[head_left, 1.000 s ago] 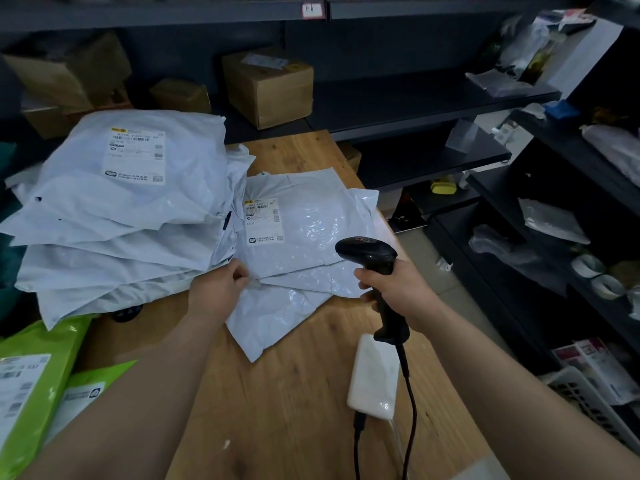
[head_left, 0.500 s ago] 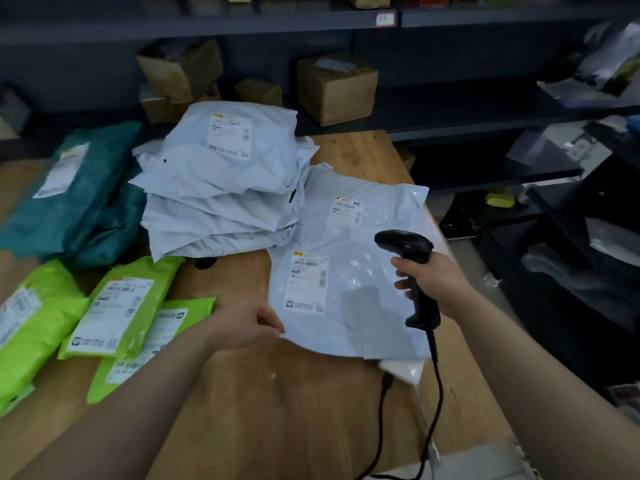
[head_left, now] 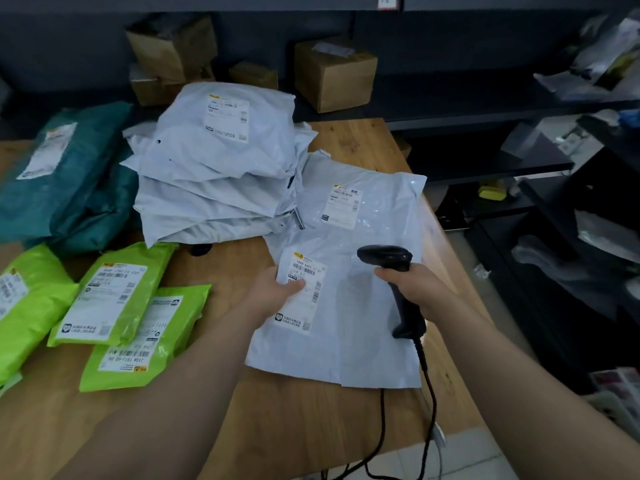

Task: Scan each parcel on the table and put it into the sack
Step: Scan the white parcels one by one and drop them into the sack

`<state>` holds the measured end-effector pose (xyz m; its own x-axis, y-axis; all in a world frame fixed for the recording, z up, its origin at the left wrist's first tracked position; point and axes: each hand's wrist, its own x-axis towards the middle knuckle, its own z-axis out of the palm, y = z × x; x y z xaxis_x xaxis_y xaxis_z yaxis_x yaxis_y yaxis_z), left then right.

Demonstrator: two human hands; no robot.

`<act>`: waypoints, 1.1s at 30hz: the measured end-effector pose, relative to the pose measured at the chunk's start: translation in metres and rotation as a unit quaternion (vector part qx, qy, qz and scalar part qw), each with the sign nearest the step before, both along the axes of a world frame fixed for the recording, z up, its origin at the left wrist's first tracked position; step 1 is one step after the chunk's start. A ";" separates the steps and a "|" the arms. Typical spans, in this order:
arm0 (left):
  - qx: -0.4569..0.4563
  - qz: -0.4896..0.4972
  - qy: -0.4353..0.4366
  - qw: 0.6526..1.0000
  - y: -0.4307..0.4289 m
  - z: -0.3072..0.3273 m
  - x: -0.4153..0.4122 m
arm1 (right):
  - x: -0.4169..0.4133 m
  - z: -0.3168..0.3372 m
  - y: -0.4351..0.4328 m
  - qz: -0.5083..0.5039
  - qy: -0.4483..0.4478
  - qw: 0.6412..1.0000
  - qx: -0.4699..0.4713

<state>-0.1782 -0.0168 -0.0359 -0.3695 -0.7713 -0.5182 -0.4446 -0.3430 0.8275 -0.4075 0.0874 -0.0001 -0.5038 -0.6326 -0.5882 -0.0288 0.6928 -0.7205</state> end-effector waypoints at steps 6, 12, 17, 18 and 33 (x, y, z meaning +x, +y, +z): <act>0.044 0.012 0.134 0.990 0.026 0.025 0.018 | -0.003 0.024 0.018 -0.006 -0.016 0.998 -0.066; -0.121 0.131 0.190 0.966 0.005 0.049 0.038 | 0.020 0.070 0.015 0.064 0.057 0.984 -0.155; -0.105 0.183 0.208 0.955 -0.021 0.044 0.041 | 0.055 0.097 0.004 0.152 -0.044 0.969 -0.192; -0.091 0.188 0.211 0.955 -0.025 0.041 0.042 | 0.061 0.098 0.001 0.162 -0.034 0.968 -0.187; 0.040 0.300 0.316 0.899 -0.025 0.026 0.044 | 0.085 0.108 -0.011 0.165 -0.030 0.975 -0.143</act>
<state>-0.1343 -0.0416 -0.0098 -0.1391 -0.8998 -0.4136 0.3917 -0.4335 0.8116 -0.3230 0.0762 0.1075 -0.2146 -0.8970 -0.3863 -0.1689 0.4237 -0.8899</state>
